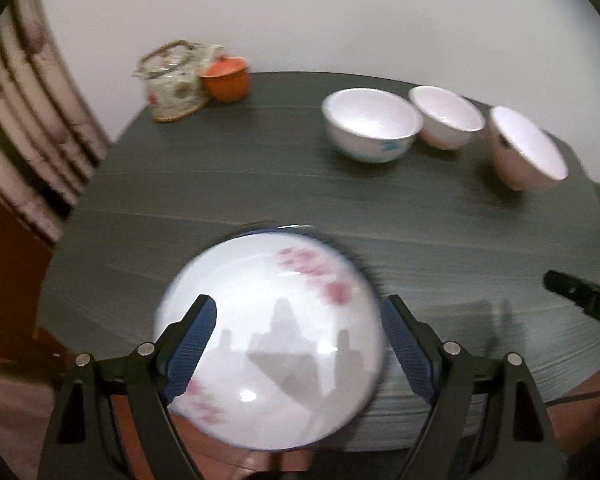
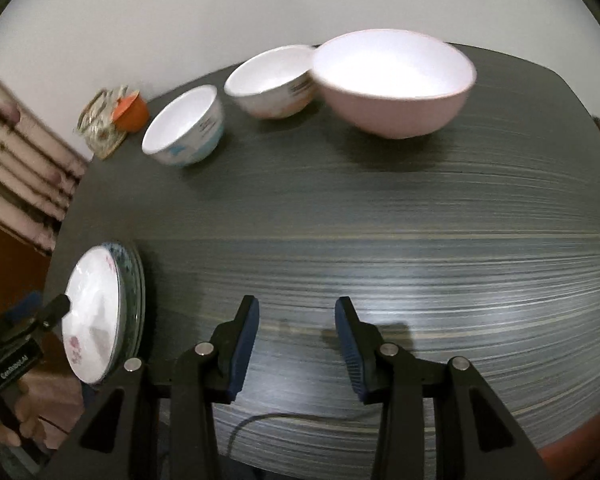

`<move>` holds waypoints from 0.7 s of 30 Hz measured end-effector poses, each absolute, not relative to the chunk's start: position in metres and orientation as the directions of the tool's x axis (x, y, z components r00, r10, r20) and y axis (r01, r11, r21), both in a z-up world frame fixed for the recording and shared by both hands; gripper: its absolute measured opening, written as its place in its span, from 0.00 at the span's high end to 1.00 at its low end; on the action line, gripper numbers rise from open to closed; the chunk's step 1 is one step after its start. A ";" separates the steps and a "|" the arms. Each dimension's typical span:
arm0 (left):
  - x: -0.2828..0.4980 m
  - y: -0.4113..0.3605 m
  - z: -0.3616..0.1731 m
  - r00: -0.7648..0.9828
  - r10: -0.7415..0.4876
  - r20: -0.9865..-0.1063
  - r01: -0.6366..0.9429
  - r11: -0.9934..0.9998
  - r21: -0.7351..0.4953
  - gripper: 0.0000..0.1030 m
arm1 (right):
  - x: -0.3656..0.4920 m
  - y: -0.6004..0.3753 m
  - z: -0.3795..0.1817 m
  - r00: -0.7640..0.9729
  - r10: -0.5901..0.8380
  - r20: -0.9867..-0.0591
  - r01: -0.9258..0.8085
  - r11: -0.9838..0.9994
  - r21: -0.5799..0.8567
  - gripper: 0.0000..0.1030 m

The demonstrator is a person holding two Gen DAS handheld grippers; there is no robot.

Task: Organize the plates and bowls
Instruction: 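Move both tools toward the large pink-rimmed bowl, then grasp the rim of the large pink-rimmed bowl with both tools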

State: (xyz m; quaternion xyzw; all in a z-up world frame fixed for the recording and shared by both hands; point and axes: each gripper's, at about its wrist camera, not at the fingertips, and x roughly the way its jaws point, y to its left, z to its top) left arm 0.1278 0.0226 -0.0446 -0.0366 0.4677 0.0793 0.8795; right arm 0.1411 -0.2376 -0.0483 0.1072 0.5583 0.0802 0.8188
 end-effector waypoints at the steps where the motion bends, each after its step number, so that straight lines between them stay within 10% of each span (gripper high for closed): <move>1: 0.135 0.015 -0.042 0.547 0.078 -0.833 -0.165 0.986 -0.016 0.21 | 0.143 -0.248 -0.046 0.372 0.246 -0.895 0.002 0.964 0.266 0.61; 21: 0.290 -0.103 -0.015 0.457 -0.142 -0.878 -0.098 0.973 -0.209 0.13 | 0.248 -0.363 -0.016 0.442 0.189 -0.877 0.158 0.946 0.283 0.61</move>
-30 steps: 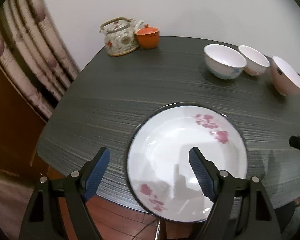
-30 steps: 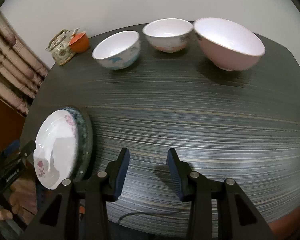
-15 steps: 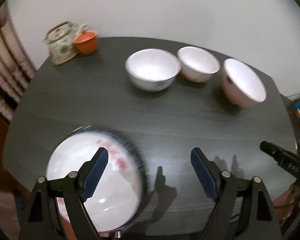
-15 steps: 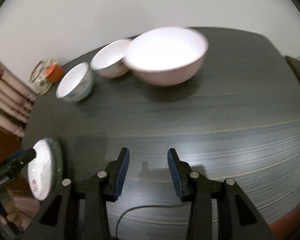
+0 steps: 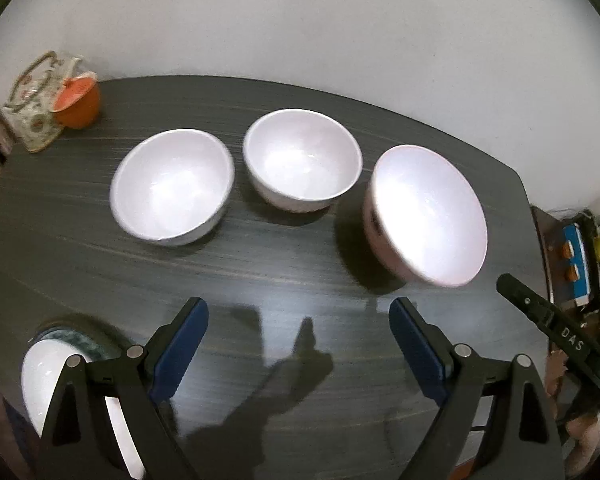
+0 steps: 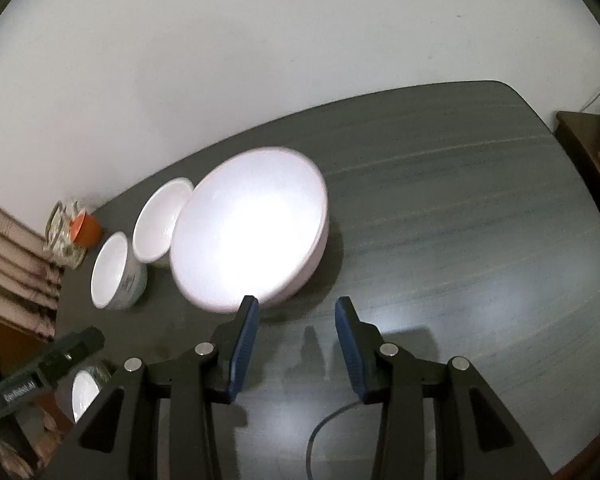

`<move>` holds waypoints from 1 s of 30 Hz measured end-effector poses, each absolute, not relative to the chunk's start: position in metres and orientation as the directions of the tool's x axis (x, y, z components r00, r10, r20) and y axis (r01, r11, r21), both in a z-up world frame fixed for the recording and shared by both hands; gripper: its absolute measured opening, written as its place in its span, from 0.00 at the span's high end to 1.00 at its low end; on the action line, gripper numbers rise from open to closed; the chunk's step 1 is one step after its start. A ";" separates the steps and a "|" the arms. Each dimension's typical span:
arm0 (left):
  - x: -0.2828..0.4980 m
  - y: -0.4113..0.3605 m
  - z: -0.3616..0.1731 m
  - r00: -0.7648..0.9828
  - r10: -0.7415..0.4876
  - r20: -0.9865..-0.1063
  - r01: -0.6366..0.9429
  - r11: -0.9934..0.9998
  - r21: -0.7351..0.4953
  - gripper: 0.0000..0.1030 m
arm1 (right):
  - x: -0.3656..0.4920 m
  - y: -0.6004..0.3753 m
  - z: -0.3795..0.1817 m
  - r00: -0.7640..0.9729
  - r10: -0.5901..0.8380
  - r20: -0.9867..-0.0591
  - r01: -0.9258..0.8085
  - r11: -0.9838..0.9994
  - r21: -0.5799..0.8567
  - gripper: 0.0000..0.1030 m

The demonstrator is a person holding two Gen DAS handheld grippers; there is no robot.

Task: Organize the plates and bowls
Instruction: 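Grasp the rim of the large pink-rimmed bowl with both tools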

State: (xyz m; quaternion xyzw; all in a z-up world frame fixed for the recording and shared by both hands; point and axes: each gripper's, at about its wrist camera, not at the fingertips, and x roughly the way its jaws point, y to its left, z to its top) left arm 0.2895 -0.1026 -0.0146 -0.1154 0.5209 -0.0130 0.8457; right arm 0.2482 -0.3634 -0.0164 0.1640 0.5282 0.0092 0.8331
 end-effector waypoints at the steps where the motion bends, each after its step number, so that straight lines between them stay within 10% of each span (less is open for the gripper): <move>1: 0.296 -0.106 -0.015 0.450 -0.149 -0.880 -0.100 0.971 -0.216 0.13 | 0.256 -0.366 -0.018 0.435 0.176 -0.883 0.163 0.949 0.269 0.61; 14: 0.370 -0.148 -0.047 0.360 -0.226 -0.905 -0.118 0.951 -0.284 0.23 | 0.327 -0.356 -0.054 0.356 0.183 -0.916 0.144 0.958 0.247 0.61; 22: 0.379 -0.149 -0.076 0.301 -0.293 -0.908 -0.138 0.928 -0.346 0.66 | 0.331 -0.366 -0.068 0.340 0.213 -0.916 0.150 0.949 0.276 0.61; 25: 0.380 -0.153 -0.080 0.301 -0.308 -0.902 -0.122 0.926 -0.357 0.80 | 0.330 -0.367 -0.070 0.345 0.202 -0.917 0.149 0.952 0.266 0.76; 30: 0.374 -0.159 -0.081 0.306 -0.312 -0.899 -0.093 0.930 -0.355 0.84 | 0.326 -0.368 -0.067 0.341 0.197 -0.919 0.154 0.953 0.261 0.89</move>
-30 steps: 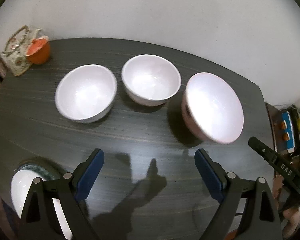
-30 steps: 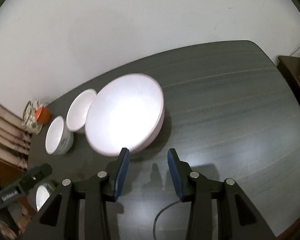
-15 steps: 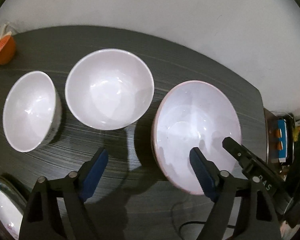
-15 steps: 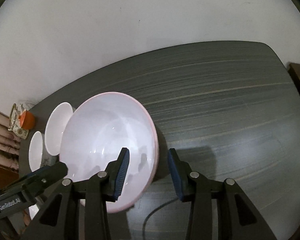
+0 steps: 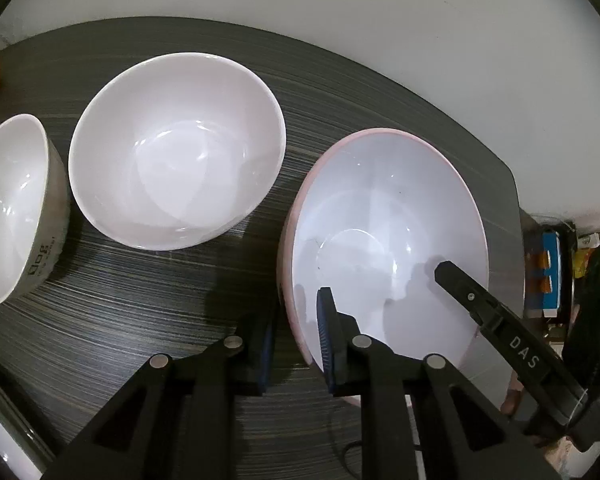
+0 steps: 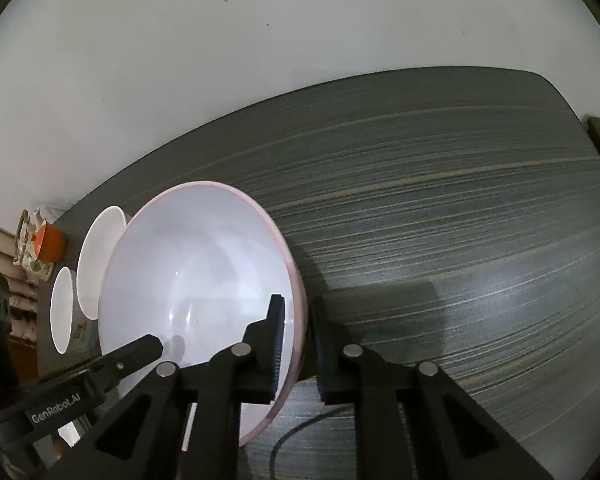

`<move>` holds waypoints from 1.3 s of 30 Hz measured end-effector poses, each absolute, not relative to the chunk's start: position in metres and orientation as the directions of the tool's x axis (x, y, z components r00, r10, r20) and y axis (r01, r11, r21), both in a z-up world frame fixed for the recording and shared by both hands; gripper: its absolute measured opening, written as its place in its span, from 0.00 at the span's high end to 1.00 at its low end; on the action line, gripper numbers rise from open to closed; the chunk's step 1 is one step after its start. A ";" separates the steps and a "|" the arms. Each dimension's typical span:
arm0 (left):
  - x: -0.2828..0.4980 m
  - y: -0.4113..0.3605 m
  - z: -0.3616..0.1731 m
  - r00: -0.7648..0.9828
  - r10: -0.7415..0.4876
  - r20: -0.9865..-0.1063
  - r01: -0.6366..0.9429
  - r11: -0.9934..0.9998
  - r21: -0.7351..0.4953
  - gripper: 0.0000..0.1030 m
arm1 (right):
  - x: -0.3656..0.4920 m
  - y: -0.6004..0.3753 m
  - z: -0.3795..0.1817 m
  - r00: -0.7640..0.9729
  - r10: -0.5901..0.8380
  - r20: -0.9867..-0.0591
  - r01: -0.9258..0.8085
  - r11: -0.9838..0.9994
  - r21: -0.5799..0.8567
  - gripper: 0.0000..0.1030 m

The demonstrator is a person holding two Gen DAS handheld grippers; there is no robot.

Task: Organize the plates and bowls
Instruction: 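Grasp the rim of the large pink-rimmed bowl with both tools, then carry the pink-rimmed bowl with both tools toward the plate stack and lower it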

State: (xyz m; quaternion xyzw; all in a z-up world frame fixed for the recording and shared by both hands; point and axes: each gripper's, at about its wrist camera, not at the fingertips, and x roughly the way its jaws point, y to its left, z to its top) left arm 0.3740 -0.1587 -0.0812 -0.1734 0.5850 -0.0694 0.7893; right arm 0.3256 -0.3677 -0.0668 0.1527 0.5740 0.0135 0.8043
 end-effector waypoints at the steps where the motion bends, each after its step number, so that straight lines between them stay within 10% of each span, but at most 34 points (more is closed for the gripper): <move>1: 0.374 -0.160 -0.081 0.306 -0.311 -0.900 -0.091 0.931 -0.353 0.84 | 0.326 -0.364 -0.066 0.340 0.190 -0.921 0.154 0.955 0.254 0.89; 39: 0.206 -0.099 -0.028 0.358 -0.219 -0.908 -0.048 0.967 -0.251 0.84 | 0.179 -0.264 -0.006 0.360 0.227 -0.905 0.075 0.960 0.270 0.89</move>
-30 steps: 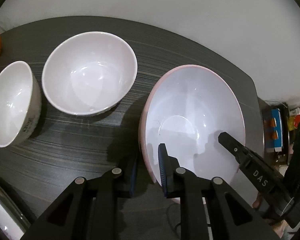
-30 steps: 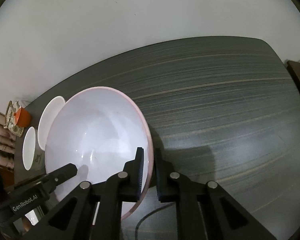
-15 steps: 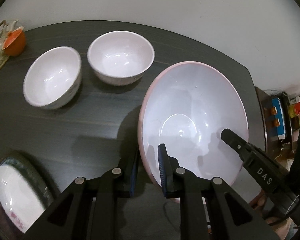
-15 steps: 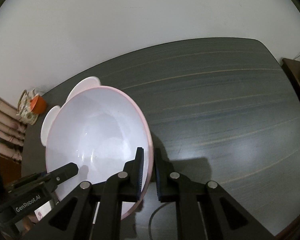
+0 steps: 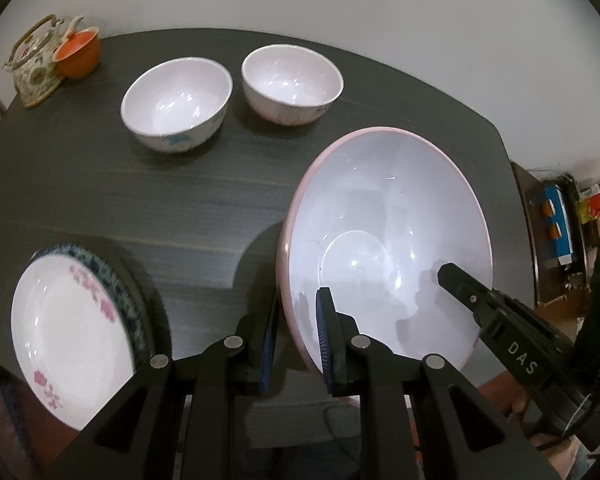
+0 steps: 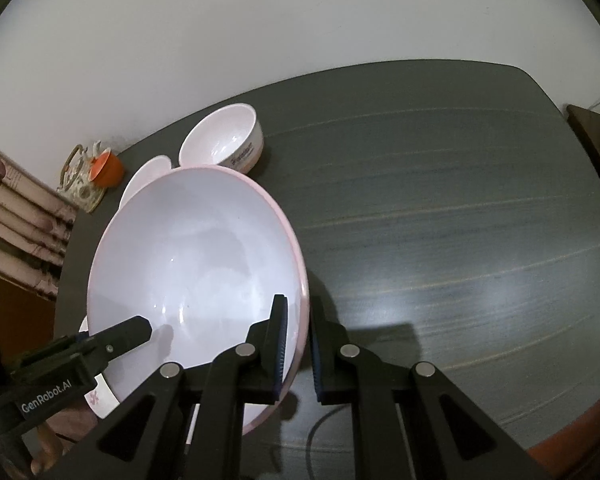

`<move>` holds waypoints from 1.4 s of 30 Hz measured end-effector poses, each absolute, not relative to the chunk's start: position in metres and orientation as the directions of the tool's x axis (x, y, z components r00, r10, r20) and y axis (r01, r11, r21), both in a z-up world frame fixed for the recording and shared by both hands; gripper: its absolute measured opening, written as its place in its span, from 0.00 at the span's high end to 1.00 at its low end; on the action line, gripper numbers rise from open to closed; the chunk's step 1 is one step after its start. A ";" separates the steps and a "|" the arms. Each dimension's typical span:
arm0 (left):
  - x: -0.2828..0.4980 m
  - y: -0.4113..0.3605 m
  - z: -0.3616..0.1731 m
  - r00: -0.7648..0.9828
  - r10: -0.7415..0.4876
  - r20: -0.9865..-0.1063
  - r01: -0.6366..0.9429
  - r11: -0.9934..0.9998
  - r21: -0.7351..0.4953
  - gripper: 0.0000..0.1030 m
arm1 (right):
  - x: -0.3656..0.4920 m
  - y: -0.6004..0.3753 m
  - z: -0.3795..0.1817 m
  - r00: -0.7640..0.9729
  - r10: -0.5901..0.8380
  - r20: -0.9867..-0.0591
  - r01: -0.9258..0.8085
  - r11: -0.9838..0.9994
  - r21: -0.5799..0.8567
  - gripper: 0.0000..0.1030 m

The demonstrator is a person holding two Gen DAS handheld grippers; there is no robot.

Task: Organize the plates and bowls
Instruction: 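Carry the pink-rimmed bowl with both tools toward the plate stack and lower it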

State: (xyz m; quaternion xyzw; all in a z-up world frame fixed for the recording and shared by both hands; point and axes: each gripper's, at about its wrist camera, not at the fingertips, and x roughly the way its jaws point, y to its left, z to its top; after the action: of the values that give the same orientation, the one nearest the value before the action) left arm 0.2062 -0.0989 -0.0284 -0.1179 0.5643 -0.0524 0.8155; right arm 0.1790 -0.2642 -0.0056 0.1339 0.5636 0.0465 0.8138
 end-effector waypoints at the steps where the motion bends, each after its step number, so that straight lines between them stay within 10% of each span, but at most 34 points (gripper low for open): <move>1: 0.202 -0.097 -0.029 0.356 -0.215 -0.910 -0.051 0.967 -0.248 0.84 | 0.175 -0.265 -0.006 0.358 0.230 -0.905 0.074 0.959 0.273 0.89; 42: 0.162 -0.067 -0.095 0.245 -0.171 -0.954 -0.121 0.971 -0.206 0.84 | 0.125 -0.234 -0.055 0.244 0.256 -0.936 0.067 0.958 0.279 0.85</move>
State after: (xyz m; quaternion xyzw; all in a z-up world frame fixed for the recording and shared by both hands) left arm 0.1623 -0.0673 -0.0953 -0.1191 0.6142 -0.0161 0.7799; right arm 0.1249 -0.2339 -0.0546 0.1318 0.6120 0.0606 0.7774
